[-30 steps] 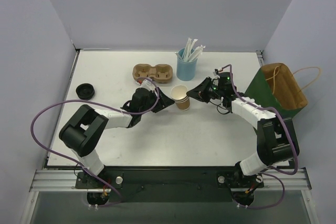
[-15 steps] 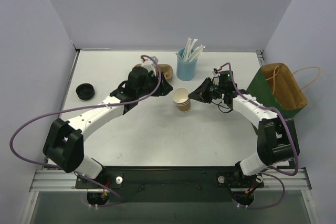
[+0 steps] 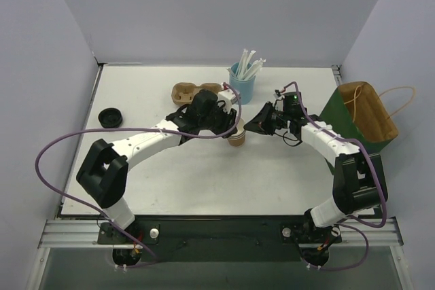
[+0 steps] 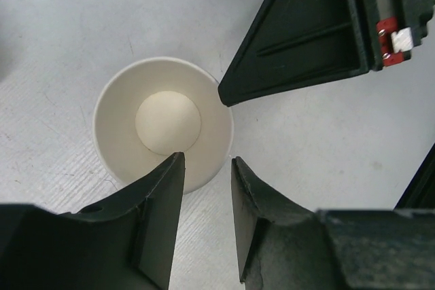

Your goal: Pack the takeout coffee

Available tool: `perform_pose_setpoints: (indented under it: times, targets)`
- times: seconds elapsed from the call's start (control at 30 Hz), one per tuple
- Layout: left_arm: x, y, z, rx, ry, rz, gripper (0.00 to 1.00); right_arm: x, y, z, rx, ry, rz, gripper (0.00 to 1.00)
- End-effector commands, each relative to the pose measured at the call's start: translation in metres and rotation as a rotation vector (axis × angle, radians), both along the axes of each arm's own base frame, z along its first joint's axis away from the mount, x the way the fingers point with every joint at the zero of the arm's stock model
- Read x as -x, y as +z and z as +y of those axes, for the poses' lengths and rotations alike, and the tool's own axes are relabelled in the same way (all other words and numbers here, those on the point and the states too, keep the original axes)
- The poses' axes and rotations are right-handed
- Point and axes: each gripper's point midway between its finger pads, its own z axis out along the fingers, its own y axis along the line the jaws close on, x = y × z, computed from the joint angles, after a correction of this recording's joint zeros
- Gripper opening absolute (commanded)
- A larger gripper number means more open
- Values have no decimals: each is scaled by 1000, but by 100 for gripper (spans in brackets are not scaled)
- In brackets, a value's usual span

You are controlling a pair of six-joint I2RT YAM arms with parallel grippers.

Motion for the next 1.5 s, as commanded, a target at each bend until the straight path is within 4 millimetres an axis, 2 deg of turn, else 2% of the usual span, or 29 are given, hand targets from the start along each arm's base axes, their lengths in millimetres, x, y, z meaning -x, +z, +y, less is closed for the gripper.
perform_pose_setpoints:
  times: [0.0,0.23,0.33,0.57,0.97,1.13,1.47]
  targets:
    - [-3,16,-16,-4,-84,-96,44,-5,29,7,-31,34,-64,0]
    - [-1,-13,-33,-93,-130,-94,44,-6,29,7,-31,34,-64,0]
    - [-2,-16,-37,-102,-132,-94,40,-6,29,7,-30,34,-66,0]
    - [-3,-10,-38,-83,-122,-117,35,-6,27,7,-26,38,-62,0]
    - [-1,-4,-39,-51,-123,-93,36,-6,25,6,-21,38,-59,0]
    - [-4,7,-32,7,-113,-71,36,-6,21,4,-16,38,-54,0]
    - [-5,2,-33,10,-122,-45,36,-7,24,5,-19,40,-60,0]
